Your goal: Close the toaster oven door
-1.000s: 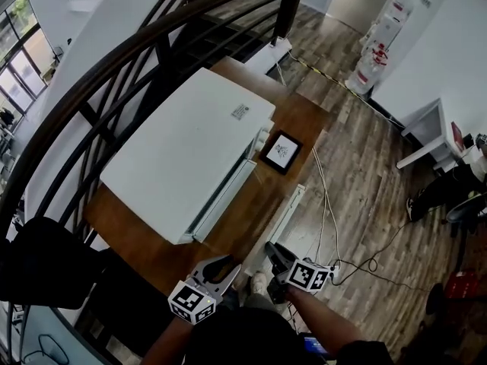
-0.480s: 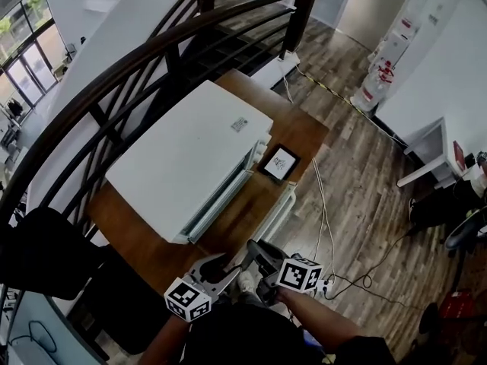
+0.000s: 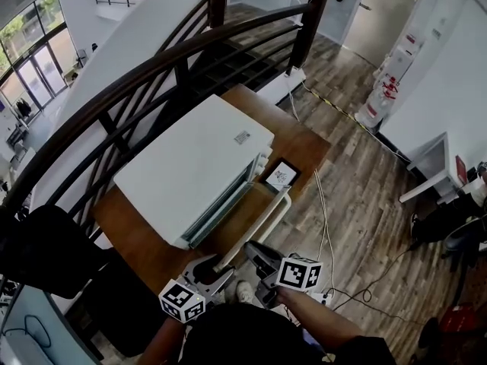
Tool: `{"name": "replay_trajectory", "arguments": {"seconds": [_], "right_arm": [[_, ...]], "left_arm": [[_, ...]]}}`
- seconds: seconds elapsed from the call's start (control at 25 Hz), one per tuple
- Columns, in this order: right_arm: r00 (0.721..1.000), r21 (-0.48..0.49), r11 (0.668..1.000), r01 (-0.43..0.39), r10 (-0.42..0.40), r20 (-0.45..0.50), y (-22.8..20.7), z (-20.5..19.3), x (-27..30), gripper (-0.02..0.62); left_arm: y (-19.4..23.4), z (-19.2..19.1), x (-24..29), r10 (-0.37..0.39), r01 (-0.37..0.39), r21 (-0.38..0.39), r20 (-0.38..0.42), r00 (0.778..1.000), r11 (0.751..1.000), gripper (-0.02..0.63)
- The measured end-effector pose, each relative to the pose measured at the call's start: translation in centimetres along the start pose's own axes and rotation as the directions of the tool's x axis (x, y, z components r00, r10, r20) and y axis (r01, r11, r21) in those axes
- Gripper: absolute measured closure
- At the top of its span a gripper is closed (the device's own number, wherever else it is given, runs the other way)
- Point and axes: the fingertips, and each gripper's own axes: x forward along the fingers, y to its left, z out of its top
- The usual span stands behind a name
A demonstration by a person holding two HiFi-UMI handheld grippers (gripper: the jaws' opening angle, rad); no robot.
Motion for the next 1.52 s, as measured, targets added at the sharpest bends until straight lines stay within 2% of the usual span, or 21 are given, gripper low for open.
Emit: {"name": "replay_trajectory", "arguments": {"seconds": [0.2, 0.36, 0.4, 0.64, 0.76, 0.88, 1.0, 1.24, 1.52], "right_arm": [[0.999, -0.045, 0.999, -0.008, 0.011, 0.046, -0.1, 1.7, -0.9, 0.506], [0.997, 0.028, 0.998, -0.058, 0.056, 0.06, 0.0, 2.0, 0.2, 0.402], [0.996, 0.056, 0.996, -0.074, 0.071, 0.062, 0.1, 1.9, 0.6, 0.397], [0.984, 0.219, 0.961, -0.169, 0.154, 0.085, 0.3, 1.5, 3.3, 0.399], [0.975, 0.248, 0.944, -0.218, 0.203, 0.085, 1.0, 1.6, 4.1, 0.442], [0.969, 0.25, 0.937, -0.244, 0.23, 0.085, 1.6, 2.0, 4.7, 0.448], [0.965, 0.235, 0.937, -0.26, 0.247, 0.081, 2.3, 2.5, 5.3, 0.449], [0.965, 0.246, 0.933, -0.262, 0.254, 0.065, 3.1, 2.9, 6.6, 0.454], [0.964, 0.228, 0.936, -0.267, 0.262, 0.053, 4.2, 3.6, 8.1, 0.453]], "left_arm": [[1.8, 2.1, -0.6, 0.061, -0.062, 0.031, 0.03, 0.998, 0.998, 0.398], [2.6, 3.2, -1.0, 0.08, -0.081, 0.024, 0.043, 0.996, 0.996, 0.4], [2.7, 3.3, -1.1, 0.084, -0.085, 0.02, 0.046, 0.995, 0.996, 0.4], [3.0, 3.7, -1.2, 0.11, -0.11, 0.01, 0.054, 0.992, 0.994, 0.4], [3.3, 4.1, -1.4, 0.127, -0.128, 0.006, 0.068, 0.99, 0.992, 0.401], [3.7, 4.7, -1.8, 0.158, -0.16, 0.007, 0.088, 0.983, 0.987, 0.402], [4.1, 5.3, -2.4, 0.204, -0.207, 0.017, 0.106, 0.973, 0.978, 0.4], [4.7, 6.1, -4.6, 0.312, -0.323, 0.064, 0.137, 0.94, 0.944, 0.396], [4.9, 6.1, -8.6, 0.384, -0.389, -0.016, 0.194, 0.902, 0.921, 0.408]]}}
